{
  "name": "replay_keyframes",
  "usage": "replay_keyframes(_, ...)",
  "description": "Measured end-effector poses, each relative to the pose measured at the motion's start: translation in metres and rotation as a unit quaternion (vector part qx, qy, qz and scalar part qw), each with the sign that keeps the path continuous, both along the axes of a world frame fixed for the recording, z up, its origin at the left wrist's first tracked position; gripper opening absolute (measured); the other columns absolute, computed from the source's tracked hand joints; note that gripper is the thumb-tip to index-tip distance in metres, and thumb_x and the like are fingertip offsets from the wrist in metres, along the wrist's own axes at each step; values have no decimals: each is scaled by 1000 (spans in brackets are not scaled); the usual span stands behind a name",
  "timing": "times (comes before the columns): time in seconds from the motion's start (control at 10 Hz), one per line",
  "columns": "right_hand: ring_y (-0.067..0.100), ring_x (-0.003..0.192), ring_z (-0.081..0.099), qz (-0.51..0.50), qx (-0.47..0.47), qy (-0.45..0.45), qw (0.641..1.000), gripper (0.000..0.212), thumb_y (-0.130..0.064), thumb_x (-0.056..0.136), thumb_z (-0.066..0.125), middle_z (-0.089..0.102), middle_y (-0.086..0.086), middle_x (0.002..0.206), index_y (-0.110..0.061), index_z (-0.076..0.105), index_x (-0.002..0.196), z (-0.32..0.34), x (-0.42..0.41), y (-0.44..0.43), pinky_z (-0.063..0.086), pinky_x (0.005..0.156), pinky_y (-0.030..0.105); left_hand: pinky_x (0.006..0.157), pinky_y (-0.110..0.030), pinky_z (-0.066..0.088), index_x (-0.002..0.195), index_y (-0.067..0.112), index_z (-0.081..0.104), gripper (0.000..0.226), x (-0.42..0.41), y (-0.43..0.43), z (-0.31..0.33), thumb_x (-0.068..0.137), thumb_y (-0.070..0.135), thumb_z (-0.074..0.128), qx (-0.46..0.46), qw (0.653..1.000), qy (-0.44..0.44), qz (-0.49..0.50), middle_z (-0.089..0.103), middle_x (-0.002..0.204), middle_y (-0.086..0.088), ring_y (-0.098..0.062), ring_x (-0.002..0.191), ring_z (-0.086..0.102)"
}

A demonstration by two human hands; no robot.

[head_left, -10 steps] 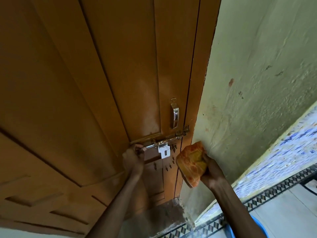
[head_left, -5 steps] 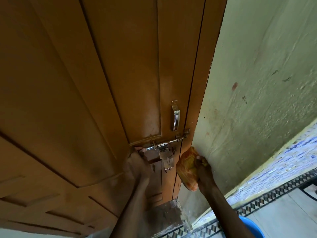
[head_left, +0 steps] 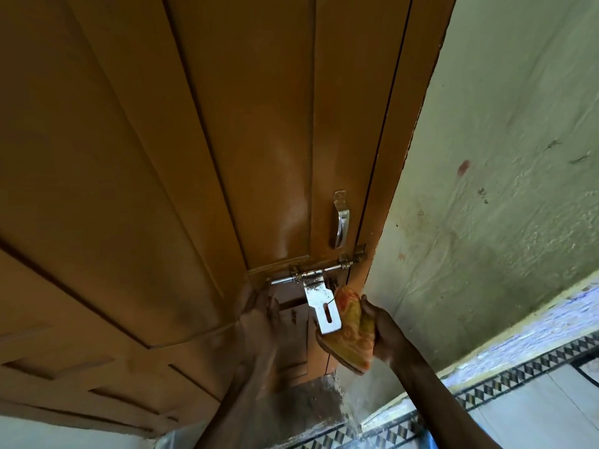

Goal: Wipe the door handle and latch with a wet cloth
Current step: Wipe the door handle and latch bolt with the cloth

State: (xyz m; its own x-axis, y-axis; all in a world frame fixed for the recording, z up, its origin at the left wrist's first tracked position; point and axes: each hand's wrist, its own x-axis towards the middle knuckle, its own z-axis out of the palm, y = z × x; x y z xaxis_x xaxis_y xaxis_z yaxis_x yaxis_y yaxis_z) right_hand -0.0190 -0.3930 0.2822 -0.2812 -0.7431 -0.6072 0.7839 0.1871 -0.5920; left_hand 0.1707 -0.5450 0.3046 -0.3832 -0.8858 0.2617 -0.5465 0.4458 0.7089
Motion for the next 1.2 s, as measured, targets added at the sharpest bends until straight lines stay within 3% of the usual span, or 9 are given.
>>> replay_keyframes(0.1, 41, 112, 61, -2, 17, -41, 999, 67, -60, 92, 43, 63, 23, 128, -7, 64, 128, 7, -1, -8, 37, 109, 51, 80, -38, 61, 122, 17, 72, 47, 1, 0, -1, 96, 43, 43, -14, 999, 39, 4, 70, 118, -8, -30, 107, 69)
replay_keyframes(0.2, 39, 104, 65, 8, 1, -22, 1000, 61, -57, 93, 43, 67, 21, 121, -9, 64, 124, 30, -3, -32, 46, 99, 48, 74, -32, 58, 93, 23, 74, 36, -9, 1, 13, 97, 51, 52, 77, 996, 42, 5, 74, 88, 7, -19, 86, 71)
replay_keyframes(0.3, 38, 102, 68, 13, -18, -5, 1000, 57, -51, 94, 44, 69, 20, 120, -8, 64, 125, 47, 3, -53, 55, 88, 46, 49, -20, 55, 79, 9, 66, 19, -31, 7, 29, 92, 18, 74, 320, 934, 159, -12, 69, 62, 6, -11, 57, 67)
replay_keyframes(0.5, 39, 132, 50, -39, -106, -137, 984, 86, -72, 91, 24, 47, 19, 149, -9, 47, 143, 23, 5, -25, 29, 115, 51, 54, -5, 46, 70, 9, 55, 31, -43, 11, 32, 84, -11, 74, 342, 917, 206, -10, 59, 68, -1, 9, 51, 60)
replay_keyframes(0.6, 38, 137, 43, -22, -128, -132, 983, 70, -58, 100, 23, 42, 16, 151, -12, 34, 151, 12, 13, -18, 15, 122, 50, 62, -23, 52, 71, 19, 60, 27, -36, 9, 26, 83, 18, 84, 352, 924, 148, -11, 64, 71, -3, -11, 64, 62)
replay_keyframes(0.8, 38, 111, 63, 10, -75, -64, 995, 47, -35, 99, 45, 64, 20, 126, -5, 56, 134, 27, 14, -38, 41, 104, 49, 56, -15, 47, 74, 9, 55, 26, -42, 13, 33, 89, 8, 77, 368, 918, 148, 2, 58, 71, -6, -15, 64, 55)
replay_keyframes(1.0, 33, 92, 69, 103, 7, 47, 993, 32, -20, 79, 71, 73, 17, 104, -5, 67, 108, 35, -5, -50, 51, 91, 43, 62, -10, 50, 79, 10, 57, 20, -43, 10, 32, 97, 6, 64, 493, 843, 215, 17, 62, 82, -5, -18, 76, 59)
replay_keyframes(1.1, 32, 86, 72, 128, -6, 54, 990, 37, -21, 65, 81, 75, 15, 98, -6, 73, 98, 36, -7, -54, 52, 90, 43, 62, -27, 54, 91, 20, 69, 16, -29, -4, 18, 88, 34, 77, 521, 812, 252, 69, 73, 83, 3, -13, 73, 66)
replay_keyframes(1.2, 38, 106, 65, 118, -13, 64, 991, 73, -23, 49, 93, 67, 20, 123, -2, 70, 115, 31, -6, -56, 42, 107, 51, 49, -16, 54, 91, 20, 72, 13, -25, -10, 17, 90, 34, 73, 507, 813, 283, 52, 78, 81, 8, -6, 72, 75)
